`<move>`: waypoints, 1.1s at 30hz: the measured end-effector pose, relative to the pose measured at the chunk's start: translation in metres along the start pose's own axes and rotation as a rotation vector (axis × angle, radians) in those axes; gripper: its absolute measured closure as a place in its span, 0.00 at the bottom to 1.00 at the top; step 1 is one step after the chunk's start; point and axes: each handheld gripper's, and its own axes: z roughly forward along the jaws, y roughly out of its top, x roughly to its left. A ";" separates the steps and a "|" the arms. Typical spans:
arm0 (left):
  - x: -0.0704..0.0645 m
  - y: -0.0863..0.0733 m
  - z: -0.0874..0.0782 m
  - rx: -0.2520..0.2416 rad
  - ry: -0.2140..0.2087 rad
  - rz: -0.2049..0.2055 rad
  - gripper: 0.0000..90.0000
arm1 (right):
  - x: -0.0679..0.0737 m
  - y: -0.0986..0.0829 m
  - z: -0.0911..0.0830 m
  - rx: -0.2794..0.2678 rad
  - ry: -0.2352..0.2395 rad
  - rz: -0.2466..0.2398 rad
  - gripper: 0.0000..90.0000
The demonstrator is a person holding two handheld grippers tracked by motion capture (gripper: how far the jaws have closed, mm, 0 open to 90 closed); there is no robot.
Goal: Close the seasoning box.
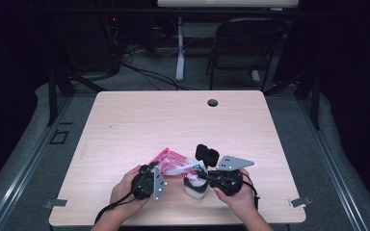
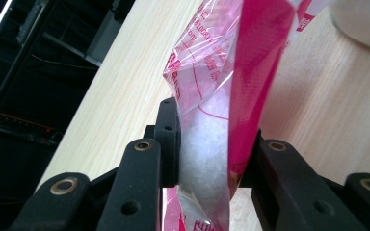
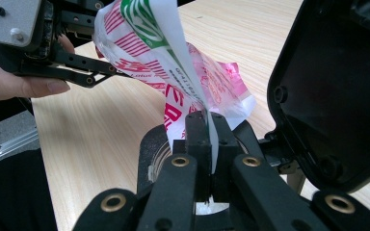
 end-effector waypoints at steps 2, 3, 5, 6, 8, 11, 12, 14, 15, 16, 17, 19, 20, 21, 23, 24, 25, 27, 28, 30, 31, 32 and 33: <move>-0.001 -0.001 0.001 0.001 -0.006 -0.010 0.80 | 0.000 0.000 0.000 -0.002 0.001 0.003 1.00; -0.002 -0.001 0.001 0.000 -0.007 -0.014 0.80 | 0.000 0.000 0.000 -0.004 -0.001 0.003 1.00; -0.003 -0.003 0.002 0.000 -0.017 -0.024 0.80 | 0.001 0.000 0.001 -0.006 -0.004 0.003 1.00; -0.003 -0.004 0.002 -0.001 -0.019 -0.030 0.80 | 0.001 0.000 0.001 -0.008 -0.004 0.002 1.00; -0.003 -0.005 0.003 -0.001 -0.033 -0.041 0.80 | 0.001 0.001 0.002 -0.009 -0.002 0.003 1.00; -0.004 -0.007 0.005 -0.006 -0.049 -0.063 0.80 | 0.002 0.001 0.002 -0.009 -0.003 0.001 1.00; -0.003 -0.007 0.005 0.000 -0.065 -0.073 0.80 | 0.002 0.001 0.002 -0.009 -0.003 0.001 1.00; -0.003 -0.009 0.007 -0.004 -0.080 -0.096 0.80 | 0.002 0.001 0.002 -0.012 -0.003 0.003 1.00; -0.003 -0.009 0.008 -0.005 -0.086 -0.100 0.80 | 0.002 0.001 0.002 -0.015 -0.003 0.003 1.00; -0.003 -0.010 0.009 -0.007 -0.089 -0.105 0.81 | 0.002 0.001 0.002 -0.017 -0.003 0.003 1.00; -0.004 -0.010 0.009 -0.007 -0.097 -0.111 0.81 | 0.002 0.002 0.002 -0.020 -0.003 0.003 1.00; -0.004 -0.011 0.010 -0.009 -0.102 -0.117 0.81 | 0.003 0.002 0.002 -0.023 -0.001 0.002 1.00; -0.005 -0.011 0.011 -0.006 -0.111 -0.125 0.81 | 0.003 0.002 0.002 -0.024 0.000 0.002 1.00; -0.005 -0.012 0.011 -0.004 -0.116 -0.130 0.81 | 0.003 0.003 0.001 -0.022 0.001 -0.001 1.00; -0.005 -0.012 0.012 -0.004 -0.124 -0.136 0.81 | 0.003 0.003 0.001 -0.025 0.002 0.001 0.99; -0.005 -0.013 0.013 -0.006 -0.128 -0.143 0.81 | 0.003 0.003 0.001 -0.027 0.003 0.003 0.99; -0.005 -0.013 0.013 -0.004 -0.138 -0.150 0.81 | 0.003 0.003 0.001 -0.029 0.003 0.003 0.99; -0.005 -0.015 0.014 -0.005 -0.148 -0.164 0.81 | 0.003 0.003 0.001 -0.035 0.007 0.008 0.98; -0.005 -0.015 0.015 -0.005 -0.153 -0.169 0.81 | 0.003 0.003 0.001 -0.041 0.010 0.013 0.98; -0.005 -0.016 0.016 -0.004 -0.160 -0.172 0.81 | 0.003 0.003 0.001 -0.045 0.011 0.015 0.97; -0.005 -0.017 0.016 -0.004 -0.163 -0.179 0.81 | 0.004 0.003 0.001 -0.047 0.010 0.015 0.95; -0.005 -0.018 0.017 -0.005 -0.171 -0.192 0.81 | 0.004 0.003 0.001 -0.049 0.012 0.015 0.93; -0.005 -0.019 0.018 -0.003 -0.178 -0.203 0.81 | 0.004 0.003 0.001 -0.051 0.013 0.014 0.91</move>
